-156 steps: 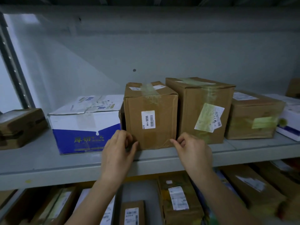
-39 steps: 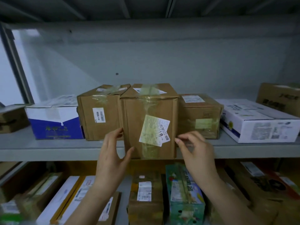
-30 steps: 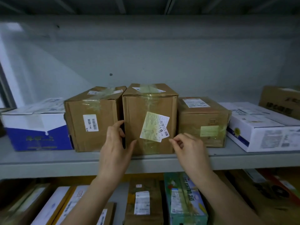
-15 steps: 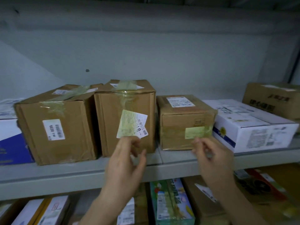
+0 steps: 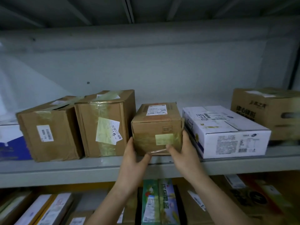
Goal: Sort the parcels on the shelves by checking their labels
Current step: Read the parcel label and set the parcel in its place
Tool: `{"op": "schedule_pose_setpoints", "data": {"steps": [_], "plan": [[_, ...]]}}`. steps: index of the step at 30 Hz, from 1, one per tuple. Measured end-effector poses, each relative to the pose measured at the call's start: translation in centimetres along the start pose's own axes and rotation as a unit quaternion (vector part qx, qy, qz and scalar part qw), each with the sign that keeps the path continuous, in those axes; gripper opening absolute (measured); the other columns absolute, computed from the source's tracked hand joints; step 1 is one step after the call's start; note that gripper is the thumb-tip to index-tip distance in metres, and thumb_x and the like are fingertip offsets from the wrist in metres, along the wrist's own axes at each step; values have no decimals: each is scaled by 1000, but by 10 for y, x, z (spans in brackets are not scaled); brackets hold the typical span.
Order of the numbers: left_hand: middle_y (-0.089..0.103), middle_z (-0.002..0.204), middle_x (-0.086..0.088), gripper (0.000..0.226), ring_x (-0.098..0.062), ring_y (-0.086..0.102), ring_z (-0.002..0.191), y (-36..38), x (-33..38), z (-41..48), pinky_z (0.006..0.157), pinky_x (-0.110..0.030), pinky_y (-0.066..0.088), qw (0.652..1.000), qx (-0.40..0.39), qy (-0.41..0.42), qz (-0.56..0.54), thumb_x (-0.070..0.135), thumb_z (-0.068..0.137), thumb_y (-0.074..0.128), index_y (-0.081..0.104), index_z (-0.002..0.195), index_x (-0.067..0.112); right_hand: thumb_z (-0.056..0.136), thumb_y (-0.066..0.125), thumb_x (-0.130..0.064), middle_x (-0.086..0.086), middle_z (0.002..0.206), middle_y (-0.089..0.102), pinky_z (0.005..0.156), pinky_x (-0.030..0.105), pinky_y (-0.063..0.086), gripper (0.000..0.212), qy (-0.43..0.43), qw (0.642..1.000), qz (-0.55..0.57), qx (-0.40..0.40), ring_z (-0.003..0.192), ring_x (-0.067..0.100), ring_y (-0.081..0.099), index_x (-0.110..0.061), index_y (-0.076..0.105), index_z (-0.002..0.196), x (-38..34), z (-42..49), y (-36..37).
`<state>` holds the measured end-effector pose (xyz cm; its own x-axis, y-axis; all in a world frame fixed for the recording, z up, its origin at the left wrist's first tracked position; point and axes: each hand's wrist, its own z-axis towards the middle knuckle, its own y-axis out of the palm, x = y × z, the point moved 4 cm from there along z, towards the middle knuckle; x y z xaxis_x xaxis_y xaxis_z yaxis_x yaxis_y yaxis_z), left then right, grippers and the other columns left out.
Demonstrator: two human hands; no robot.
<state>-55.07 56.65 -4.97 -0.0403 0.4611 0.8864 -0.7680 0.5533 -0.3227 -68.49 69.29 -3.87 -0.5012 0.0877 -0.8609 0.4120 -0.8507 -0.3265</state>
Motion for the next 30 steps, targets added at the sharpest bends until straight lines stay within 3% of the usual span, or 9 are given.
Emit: {"op": "schedule_pose_setpoints", "data": {"steps": [3,6,13,15,17,18,21,25,30], "plan": [[52,126,32,64,7,53,118,-5,7,-30,94,-19,45,999,35,-10,-2,33,93,70,34,145,44,97,62,-35,-23,148,46,104,18,39,71,-9,999,33,-30,131,-5,45,-39,22,156,9,-37,-14],[55,126,29,57,1,55,118,-14,15,-58,100,-34,47,997,80,-12,1,46,91,66,38,140,51,95,57,-48,-33,137,47,97,13,40,64,-3,997,62,-38,122,-13,46,-45,28,151,11,-66,-32],[63,123,36,47,15,60,111,-11,47,-70,90,-14,50,998,25,19,-48,51,94,55,42,140,53,100,50,-47,-20,125,66,103,39,51,35,-9,978,200,-59,116,-2,61,-42,54,135,-15,-63,-43],[63,117,42,41,20,59,108,-9,51,-82,83,-7,49,996,24,12,-83,50,94,53,45,134,54,100,48,-46,-35,121,63,106,26,47,33,-2,972,222,-71,112,-16,57,-45,53,133,-19,-78,-43],[64,115,43,37,20,59,107,-9,47,-100,83,-9,47,993,35,-1,-116,55,90,51,52,126,53,93,48,-56,-54,95,58,85,0,44,24,25,970,233,-66,91,-33,52,-46,56,113,-17,-101,-49],[65,114,41,35,19,60,107,-10,42,-111,85,-11,46,991,43,-8,-130,57,88,49,54,123,52,86,47,-69,-52,93,60,79,1,45,38,33,967,245,-60,90,-30,55,-42,59,109,-15,-113,-53],[68,117,32,38,10,63,111,-10,21,-146,93,-23,49,986,60,-23,-154,57,89,48,59,124,48,69,46,-93,-25,123,68,99,29,46,86,38,965,255,-45,117,-6,60,-40,57,135,0,-143,-57],[69,126,16,39,-1,64,117,-10,-6,-193,95,-28,55,987,58,-29,-149,44,96,56,62,134,36,88,59,-56,-31,109,70,79,8,50,43,60,974,216,-23,102,-14,62,-40,62,127,5,-190,-52],[69,129,7,38,-9,63,122,-29,-31,-274,93,-19,53,986,15,-34,-162,22,101,50,61,138,23,90,64,-28,-22,119,71,86,11,51,46,68,973,217,-32,113,-5,64,-30,57,135,14,-282,-35]]}}
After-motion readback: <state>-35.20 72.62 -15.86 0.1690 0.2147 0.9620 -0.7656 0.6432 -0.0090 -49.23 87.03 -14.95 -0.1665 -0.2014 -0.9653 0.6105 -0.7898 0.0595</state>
